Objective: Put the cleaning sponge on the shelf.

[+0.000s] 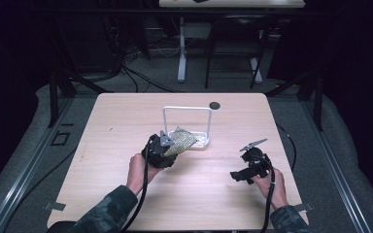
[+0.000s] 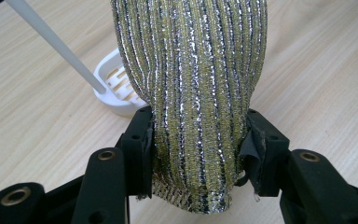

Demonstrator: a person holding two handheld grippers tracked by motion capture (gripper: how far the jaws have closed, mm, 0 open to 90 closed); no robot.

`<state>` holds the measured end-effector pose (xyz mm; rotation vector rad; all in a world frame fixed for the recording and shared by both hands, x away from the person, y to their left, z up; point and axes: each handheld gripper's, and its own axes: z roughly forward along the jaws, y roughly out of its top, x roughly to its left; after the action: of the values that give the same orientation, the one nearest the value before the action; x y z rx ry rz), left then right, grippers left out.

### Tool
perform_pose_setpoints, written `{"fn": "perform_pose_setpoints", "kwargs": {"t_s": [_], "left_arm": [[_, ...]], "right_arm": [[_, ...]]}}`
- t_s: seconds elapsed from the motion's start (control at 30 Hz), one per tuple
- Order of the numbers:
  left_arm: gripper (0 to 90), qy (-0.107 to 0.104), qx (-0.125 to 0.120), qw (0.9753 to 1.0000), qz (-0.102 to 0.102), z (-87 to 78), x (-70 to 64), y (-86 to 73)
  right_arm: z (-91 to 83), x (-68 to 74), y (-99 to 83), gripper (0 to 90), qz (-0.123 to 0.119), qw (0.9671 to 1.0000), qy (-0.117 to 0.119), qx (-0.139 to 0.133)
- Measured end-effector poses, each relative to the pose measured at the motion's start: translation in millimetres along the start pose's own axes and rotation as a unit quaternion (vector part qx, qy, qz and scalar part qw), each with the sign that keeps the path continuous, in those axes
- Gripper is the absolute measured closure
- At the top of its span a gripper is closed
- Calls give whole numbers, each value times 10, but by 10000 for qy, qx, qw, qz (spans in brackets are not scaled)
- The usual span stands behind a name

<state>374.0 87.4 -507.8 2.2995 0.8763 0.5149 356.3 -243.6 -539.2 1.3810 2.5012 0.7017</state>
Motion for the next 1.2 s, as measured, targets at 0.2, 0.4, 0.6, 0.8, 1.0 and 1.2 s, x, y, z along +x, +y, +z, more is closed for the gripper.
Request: {"fn": "perform_pose_setpoints", "kwargs": {"t_s": [0.2, 0.4, 0.6, 0.8, 1.0, 1.2], "left_arm": [[513, 119, -5, 9999, -8, 67, 23, 41], [512, 161, -27, 9999, -37, 133, 33, 63], [511, 190, -22, 9998, -54, 175, 40, 109], [506, 261, -10, 9995, -150, 244, 54, 155], [500, 302, 36, 9993, -198, 307, 47, 185], [498, 345, 35, 9991, -248, 374, 47, 223]], "right_arm": [[0, -1, -1, 35, -4, 10000, 10, -1], [-24, -19, -2, 0, 81, 9998, 148, -125], [-26, -21, -4, 0, 103, 9996, 181, -179], [-39, -34, -8, 0, 193, 9994, 147, -241], [-19, -22, -6, 0, 85, 9998, 132, -138], [-16, -14, -2, 0, 85, 9998, 118, -95]]}}
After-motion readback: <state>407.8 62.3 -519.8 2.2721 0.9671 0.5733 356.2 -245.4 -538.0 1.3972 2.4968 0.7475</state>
